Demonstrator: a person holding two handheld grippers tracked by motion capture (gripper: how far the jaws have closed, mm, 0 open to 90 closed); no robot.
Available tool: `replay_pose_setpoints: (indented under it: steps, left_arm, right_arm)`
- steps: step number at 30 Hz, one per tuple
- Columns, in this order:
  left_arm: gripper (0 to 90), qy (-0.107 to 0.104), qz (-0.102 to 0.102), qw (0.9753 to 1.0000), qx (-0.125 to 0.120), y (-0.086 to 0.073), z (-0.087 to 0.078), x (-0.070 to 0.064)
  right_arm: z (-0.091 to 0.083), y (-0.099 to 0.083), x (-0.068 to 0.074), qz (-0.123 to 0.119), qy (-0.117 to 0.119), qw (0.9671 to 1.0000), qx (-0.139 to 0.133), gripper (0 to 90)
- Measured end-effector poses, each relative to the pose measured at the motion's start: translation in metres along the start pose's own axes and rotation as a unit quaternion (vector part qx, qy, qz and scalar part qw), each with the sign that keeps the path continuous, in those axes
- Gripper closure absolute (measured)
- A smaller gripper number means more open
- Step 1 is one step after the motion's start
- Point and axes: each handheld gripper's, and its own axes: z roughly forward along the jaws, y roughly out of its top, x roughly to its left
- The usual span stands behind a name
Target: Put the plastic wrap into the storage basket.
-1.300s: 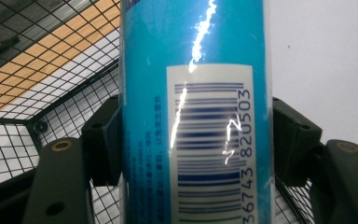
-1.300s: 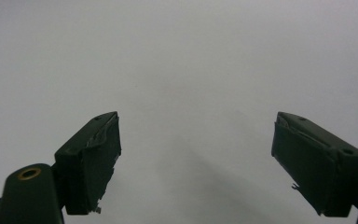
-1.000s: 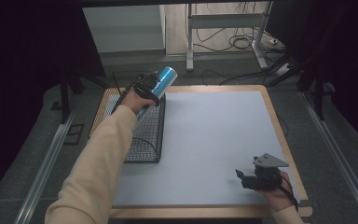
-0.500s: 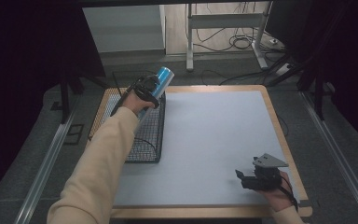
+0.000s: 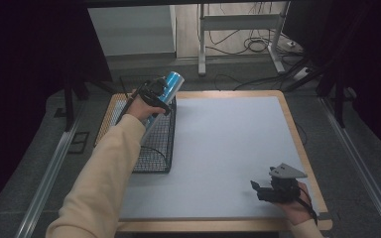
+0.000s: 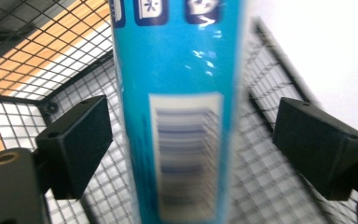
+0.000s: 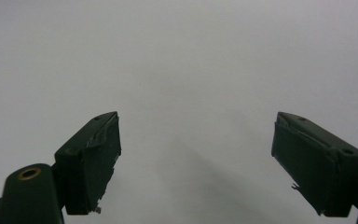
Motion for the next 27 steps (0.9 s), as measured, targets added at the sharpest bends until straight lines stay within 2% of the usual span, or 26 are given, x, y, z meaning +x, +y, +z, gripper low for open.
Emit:
replay_pose_setpoints:
  steps: [2, 3, 4, 7, 8, 10, 12, 14, 15, 16, 17, 18, 19, 20, 23, 25, 26, 27]
  left_arm:
    - [10.6, -0.020, -0.016, 0.9994, -0.023, -0.005, -0.012, -0.002]
    - [10.4, -0.035, -0.025, 0.9981, -0.044, -0.010, -0.024, -0.004]
    - [9.8, -0.035, -0.025, 0.9981, -0.044, -0.010, -0.024, -0.004]
    - [9.9, -0.055, -0.019, 0.9960, -0.068, -0.021, -0.043, -0.015]
    - [10.0, -0.055, -0.019, 0.9960, -0.068, -0.021, -0.043, -0.015]
    - [10.0, -0.074, -0.014, 0.9938, -0.082, -0.027, -0.053, -0.022]
    - [10.1, -0.093, -0.007, 0.9910, -0.096, -0.034, -0.064, -0.029]
    - [10.7, -0.113, 0.006, 0.9863, -0.120, -0.045, -0.079, -0.041]
    - [11.1, -0.113, 0.006, 0.9863, -0.120, -0.045, -0.079, -0.041]
    - [11.4, -0.118, 0.008, 0.9849, -0.127, -0.048, -0.084, -0.044]
    - [11.5, -0.130, 0.015, 0.9817, -0.139, -0.055, -0.090, -0.052]
    - [11.7, -0.130, 0.015, 0.9817, -0.139, -0.055, -0.090, -0.052]
    - [11.7, -0.143, 0.024, 0.9791, -0.143, -0.062, -0.095, -0.062]
    - [11.8, -0.143, 0.024, 0.9791, -0.143, -0.062, -0.095, -0.062]
    - [12.1, -0.155, 0.037, 0.9749, -0.155, -0.073, -0.101, -0.078]
    - [12.3, -0.170, 0.047, 0.9712, -0.161, -0.082, -0.103, -0.092]
    - [12.3, -0.175, 0.052, 0.9694, -0.164, -0.089, -0.101, -0.104]
    - [12.3, -0.175, 0.052, 0.9694, -0.164, -0.089, -0.101, -0.104]
  right_arm:
    - [0.000, 0.000, -0.001, 0.001, 0.000, 1.0000, 0.000, 15.8]
    - [0.000, 0.000, -0.001, 0.001, 0.000, 1.0000, -0.001, 15.9]
    - [0.000, 0.000, -0.001, 0.001, 0.000, 1.0000, -0.001, 15.9]
    - [0.000, 0.001, 0.000, 0.000, -0.001, 1.0000, -0.002, 15.8]
    - [0.000, 0.001, 0.000, 0.000, -0.001, 1.0000, -0.002, 15.8]
    - [-0.001, 0.001, 0.000, 0.000, -0.001, 1.0000, -0.003, 15.8]
    - [-0.001, 0.001, 0.000, 0.001, -0.002, 1.0000, -0.001, 15.8]
    - [-0.001, 0.001, -0.001, 0.003, -0.003, 1.0000, -0.002, 15.8]
    - [-0.001, 0.001, -0.001, 0.003, -0.003, 1.0000, -0.002, 15.8]
    - [0.000, 0.001, -0.002, 0.004, -0.003, 1.0000, -0.002, 15.8]
    - [0.000, 0.001, -0.002, 0.004, -0.004, 1.0000, -0.001, 15.8]
    - [0.000, 0.001, -0.002, 0.004, -0.004, 1.0000, -0.001, 15.8]
    - [0.000, 0.001, -0.002, 0.002, -0.003, 1.0000, -0.001, 15.8]
    - [0.000, 0.001, -0.002, 0.002, -0.003, 1.0000, -0.001, 15.8]
    - [0.000, 0.001, -0.002, 0.004, -0.003, 1.0000, -0.002, 15.8]
    - [0.000, 0.001, -0.002, 0.004, -0.003, 1.0000, -0.002, 15.8]
    - [0.000, 0.001, -0.002, 0.003, -0.003, 1.0000, -0.002, 15.8]
    - [0.000, 0.002, -0.002, 0.004, -0.002, 1.0000, -0.003, 15.8]
